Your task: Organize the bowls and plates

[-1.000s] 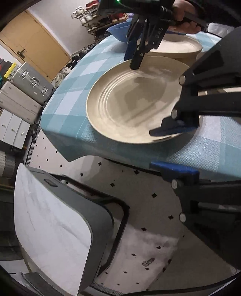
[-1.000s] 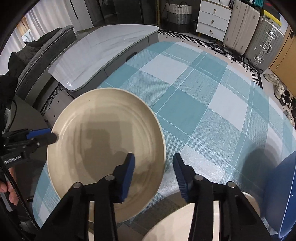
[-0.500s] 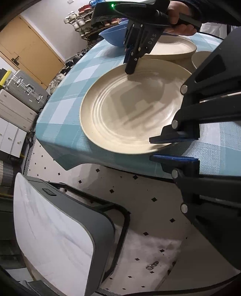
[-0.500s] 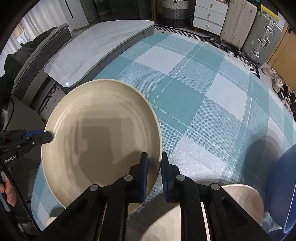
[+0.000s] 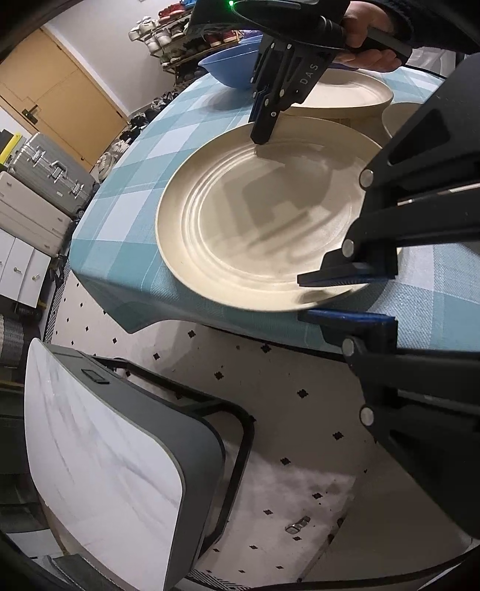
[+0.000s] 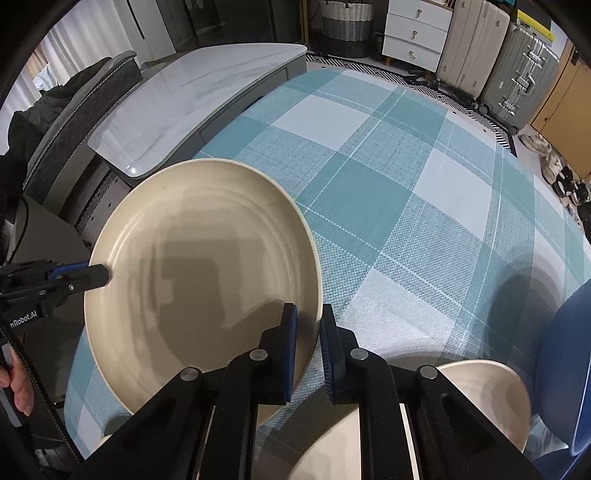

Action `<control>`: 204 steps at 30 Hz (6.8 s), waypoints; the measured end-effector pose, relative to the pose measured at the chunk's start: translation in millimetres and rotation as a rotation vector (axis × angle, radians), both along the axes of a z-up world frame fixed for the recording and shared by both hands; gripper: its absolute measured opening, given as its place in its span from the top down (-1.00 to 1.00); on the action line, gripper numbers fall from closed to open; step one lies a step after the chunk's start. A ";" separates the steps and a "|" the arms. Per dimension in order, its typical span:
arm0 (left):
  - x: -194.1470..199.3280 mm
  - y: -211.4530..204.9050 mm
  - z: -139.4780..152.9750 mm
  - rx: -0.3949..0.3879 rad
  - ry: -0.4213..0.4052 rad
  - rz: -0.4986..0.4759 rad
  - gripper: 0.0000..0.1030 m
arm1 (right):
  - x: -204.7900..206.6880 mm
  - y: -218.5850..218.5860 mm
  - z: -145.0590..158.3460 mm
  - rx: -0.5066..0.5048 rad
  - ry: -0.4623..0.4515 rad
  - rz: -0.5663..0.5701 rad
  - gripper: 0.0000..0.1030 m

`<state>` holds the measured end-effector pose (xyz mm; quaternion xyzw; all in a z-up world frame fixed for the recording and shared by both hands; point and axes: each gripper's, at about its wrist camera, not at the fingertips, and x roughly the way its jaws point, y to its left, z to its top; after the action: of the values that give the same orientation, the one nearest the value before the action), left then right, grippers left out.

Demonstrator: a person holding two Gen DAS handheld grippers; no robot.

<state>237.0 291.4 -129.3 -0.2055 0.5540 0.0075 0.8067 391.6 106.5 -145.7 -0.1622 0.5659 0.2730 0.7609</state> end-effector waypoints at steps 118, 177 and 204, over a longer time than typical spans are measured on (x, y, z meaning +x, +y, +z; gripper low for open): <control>-158.8 -124.2 17.1 0.184 0.006 -0.131 0.75 | -233.6 -124.0 33.1 0.040 -0.110 -0.141 0.78; -153.4 -105.0 15.9 0.263 -0.045 -0.041 0.33 | -243.5 -141.7 28.3 0.060 -0.151 -0.156 0.76; -169.1 -149.7 31.5 0.504 -0.131 -0.108 0.29 | -246.7 -158.5 31.8 0.190 -0.087 -0.194 0.76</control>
<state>67.9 141.7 -97.7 0.0316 0.4916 0.0887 0.8657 144.9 -52.0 -113.8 -0.0454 0.5171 0.2431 0.8194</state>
